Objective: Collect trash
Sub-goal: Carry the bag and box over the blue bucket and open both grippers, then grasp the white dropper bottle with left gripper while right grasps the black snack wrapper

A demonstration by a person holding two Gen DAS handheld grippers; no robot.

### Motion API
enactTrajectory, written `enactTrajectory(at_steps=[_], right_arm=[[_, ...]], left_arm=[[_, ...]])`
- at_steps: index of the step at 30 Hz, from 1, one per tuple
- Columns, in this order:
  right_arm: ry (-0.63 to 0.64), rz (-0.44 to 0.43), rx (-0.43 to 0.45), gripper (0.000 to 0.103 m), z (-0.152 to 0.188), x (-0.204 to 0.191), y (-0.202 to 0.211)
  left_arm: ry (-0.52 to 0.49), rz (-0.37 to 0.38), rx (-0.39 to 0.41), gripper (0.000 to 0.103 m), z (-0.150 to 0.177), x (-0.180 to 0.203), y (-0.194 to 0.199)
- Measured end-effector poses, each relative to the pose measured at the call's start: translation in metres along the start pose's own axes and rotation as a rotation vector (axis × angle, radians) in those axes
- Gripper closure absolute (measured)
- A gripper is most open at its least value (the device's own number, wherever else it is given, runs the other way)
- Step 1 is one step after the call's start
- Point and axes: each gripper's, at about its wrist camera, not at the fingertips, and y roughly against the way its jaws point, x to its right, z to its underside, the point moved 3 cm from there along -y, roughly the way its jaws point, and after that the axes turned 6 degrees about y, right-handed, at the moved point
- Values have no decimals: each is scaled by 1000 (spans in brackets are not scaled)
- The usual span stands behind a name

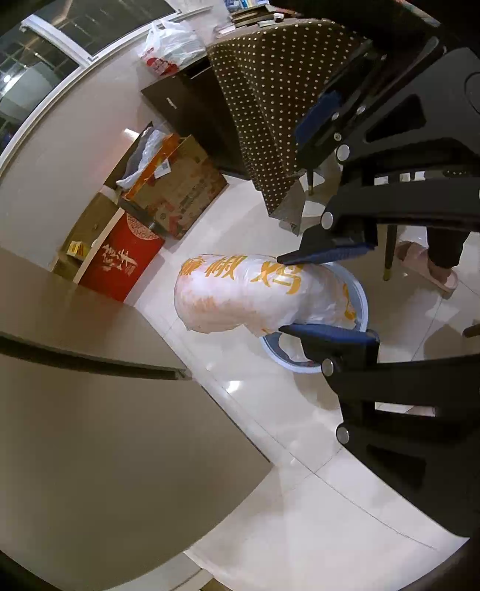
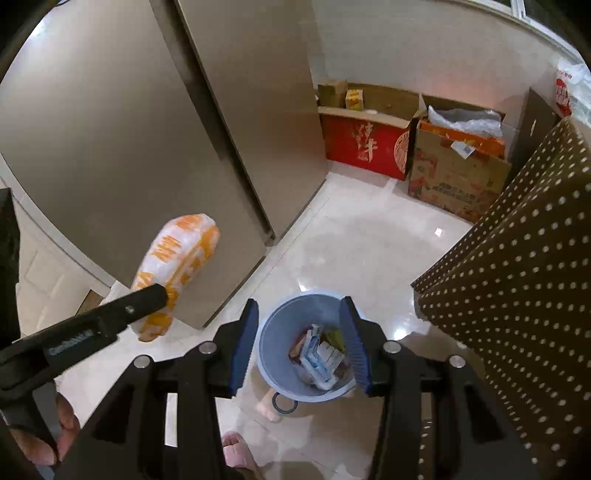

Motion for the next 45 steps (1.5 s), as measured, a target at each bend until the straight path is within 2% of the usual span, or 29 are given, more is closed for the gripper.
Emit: enactTrajectory(at_steps=[6, 16, 18, 19, 20, 32, 38, 45], right_arm=[[0, 21, 85, 47, -9, 3, 31], [-31, 38, 186, 44, -16, 12, 69], [-39, 42, 212, 43, -18, 15, 79], [-40, 44, 217, 42, -18, 16, 82], [-42, 47, 221, 42, -18, 17, 85], [-61, 43, 246, 42, -11, 26, 118], [-81, 49, 282, 42, -5, 38, 151], [-137, 84, 341, 40, 14, 76, 210]], left_arm=[[-31, 5, 0, 73, 1, 10, 1], [-86, 33, 33, 70, -6, 36, 14], [-102, 24, 45, 53, -9, 43, 17], [-111, 7, 48, 29, -10, 46, 18], [-120, -13, 58, 25, -11, 49, 19], [-113, 8, 82, 25, -2, 61, 49], [-145, 35, 103, 25, 7, 81, 73], [-241, 94, 139, 25, 29, 131, 106]])
